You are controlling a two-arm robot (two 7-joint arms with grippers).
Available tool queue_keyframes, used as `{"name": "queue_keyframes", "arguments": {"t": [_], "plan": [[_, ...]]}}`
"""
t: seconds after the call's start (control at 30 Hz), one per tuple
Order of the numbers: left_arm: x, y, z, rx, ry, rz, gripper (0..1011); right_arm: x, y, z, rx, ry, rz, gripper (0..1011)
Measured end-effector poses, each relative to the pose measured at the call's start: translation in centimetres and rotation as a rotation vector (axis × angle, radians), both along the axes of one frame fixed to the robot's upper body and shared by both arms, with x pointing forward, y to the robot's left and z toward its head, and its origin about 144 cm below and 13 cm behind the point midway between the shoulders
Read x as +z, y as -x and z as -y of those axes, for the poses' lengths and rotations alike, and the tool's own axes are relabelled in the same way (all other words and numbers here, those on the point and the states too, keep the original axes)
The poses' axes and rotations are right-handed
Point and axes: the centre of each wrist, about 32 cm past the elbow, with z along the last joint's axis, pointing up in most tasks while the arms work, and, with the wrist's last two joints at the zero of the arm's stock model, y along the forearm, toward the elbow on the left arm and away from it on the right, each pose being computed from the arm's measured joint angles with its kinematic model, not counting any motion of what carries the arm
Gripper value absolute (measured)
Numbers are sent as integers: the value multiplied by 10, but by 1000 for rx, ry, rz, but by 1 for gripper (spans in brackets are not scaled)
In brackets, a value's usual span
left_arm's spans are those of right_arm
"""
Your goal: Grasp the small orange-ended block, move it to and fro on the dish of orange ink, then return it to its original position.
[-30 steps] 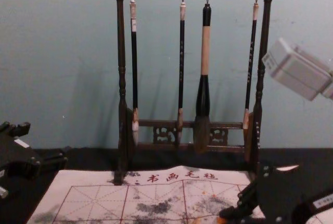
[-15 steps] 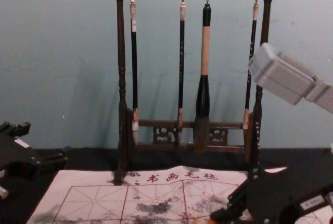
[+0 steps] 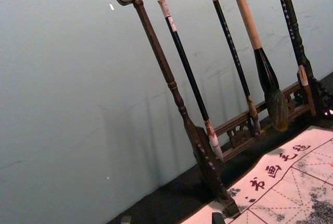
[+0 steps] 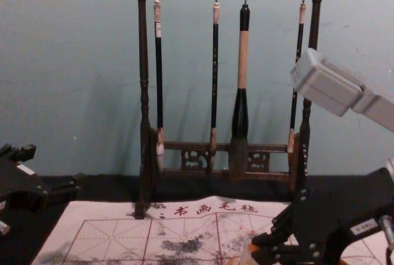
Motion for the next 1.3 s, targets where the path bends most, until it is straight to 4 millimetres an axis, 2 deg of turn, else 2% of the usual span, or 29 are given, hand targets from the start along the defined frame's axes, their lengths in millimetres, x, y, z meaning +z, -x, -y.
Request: {"name": "queue_keyframes", "arguments": {"t": [0.43,0.83,1.3], "plan": [[0,0,0,0,0,0,1001,5,7,8,8,17,3,81],[0,0,0,0,0,0,1001,4,15,2,57,19,-11,82],[0,0,0,0,0,0,1001,5,4,-10,56,30,1,81]]}}
